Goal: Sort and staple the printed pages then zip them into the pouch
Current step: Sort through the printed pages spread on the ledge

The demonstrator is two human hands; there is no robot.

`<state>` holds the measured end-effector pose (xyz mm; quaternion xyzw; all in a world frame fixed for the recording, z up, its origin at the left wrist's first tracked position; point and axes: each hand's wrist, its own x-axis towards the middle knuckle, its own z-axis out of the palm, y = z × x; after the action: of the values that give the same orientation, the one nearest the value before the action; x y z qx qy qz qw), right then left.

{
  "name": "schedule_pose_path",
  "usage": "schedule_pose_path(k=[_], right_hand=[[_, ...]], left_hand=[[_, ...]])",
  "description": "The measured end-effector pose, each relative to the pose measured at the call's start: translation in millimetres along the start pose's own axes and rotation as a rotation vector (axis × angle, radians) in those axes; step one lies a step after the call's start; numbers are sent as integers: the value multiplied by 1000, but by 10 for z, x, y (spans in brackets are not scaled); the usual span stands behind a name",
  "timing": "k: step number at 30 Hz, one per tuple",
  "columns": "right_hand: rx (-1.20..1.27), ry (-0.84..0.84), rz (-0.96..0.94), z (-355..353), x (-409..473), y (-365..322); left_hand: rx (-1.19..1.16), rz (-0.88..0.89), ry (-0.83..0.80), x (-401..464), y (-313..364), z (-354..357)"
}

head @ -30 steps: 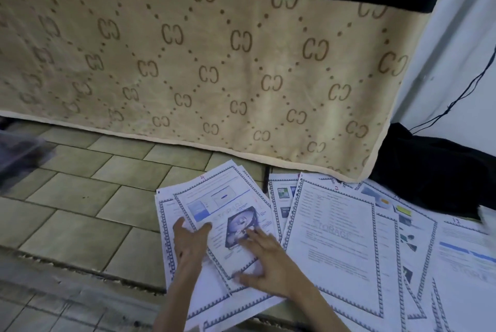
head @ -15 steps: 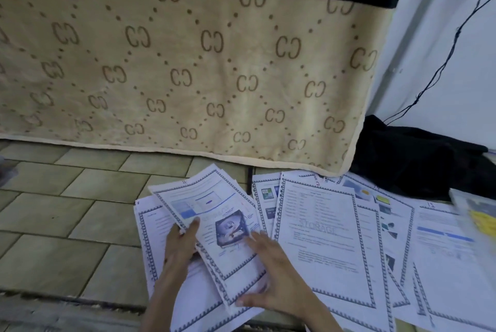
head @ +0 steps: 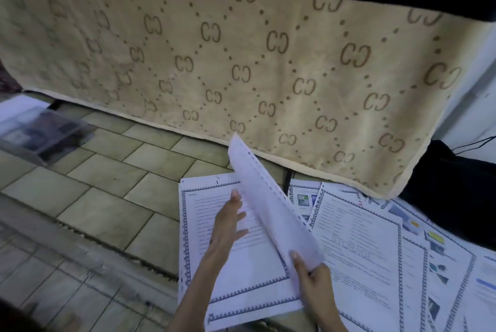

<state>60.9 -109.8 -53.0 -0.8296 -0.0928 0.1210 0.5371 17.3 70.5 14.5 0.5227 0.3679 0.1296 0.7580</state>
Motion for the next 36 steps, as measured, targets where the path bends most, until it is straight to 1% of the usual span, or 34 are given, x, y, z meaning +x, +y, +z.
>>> schedule_pose_path(k=[1,2,3,4,5,6,7,8,10,12,13,15,16,17,19,20,21,22,23,25,27,29,31,33,34,36], right_hand=[[12,40,26,-9,8,-26],[21,52,35,-21,15,-56],[10,49,39,-26,25,-88],[10,47,58,-19,24,-121],[15,44,81,-4,26,-130],[20,29,92,3,38,-110],[31,28,99,5,46,-95],[39,47,98,17,60,-88],[34,71,103,52,73,-116],[19,79,119,76,29,-130],[13,65,99,81,7,-128],[-34,38,53,79,-33,-130],[-79,-10,9,67,-46,-118],[-138,-85,-95,56,-52,-100],[-356,-264,-288,20,-58,-131],[-466,-318,-354,7,-63,-142],[-547,-317,-422,14,-55,-144],[-603,-320,-446,27,-66,-156],[-743,-314,-522,70,-63,-143],[-963,-429,-489,131,-87,-261],[-1009,-638,-289,123,-72,-385],[-1057,-760,-189,87,-5,-520],[-1028,-865,-110,44,80,-628],[-941,-916,-46,19,178,-650],[-890,-916,-41,10,223,-661],[-838,-882,-91,-8,304,-631]], left_hand=[[186,79,91,14,-63,-141],[413,157,222,37,-147,-298],[636,195,367,59,-238,-451],[818,176,491,63,-312,-579],[934,114,562,60,-363,-669],[987,52,590,58,-380,-722],[983,8,577,82,-391,-759],[931,6,550,89,-370,-769],[749,54,526,150,-342,-787],[651,91,537,177,-279,-783],[663,116,551,186,-260,-784],[756,158,590,204,-245,-777],[817,169,618,211,-236,-768],[863,181,636,216,-230,-760],[891,237,650,217,-200,-749],[882,269,655,199,-153,-736],[869,294,665,168,-81,-720],[850,313,678,137,13,-699],[827,327,698,98,124,-672],[805,357,715,42,384,-609],[815,418,682,-10,617,-541],[798,492,650,-91,796,-478],[744,587,623,-207,954,-435],[634,682,594,-341,1101,-429],[581,717,589,-405,1174,-442],[510,759,604,-525,1317,-485]])
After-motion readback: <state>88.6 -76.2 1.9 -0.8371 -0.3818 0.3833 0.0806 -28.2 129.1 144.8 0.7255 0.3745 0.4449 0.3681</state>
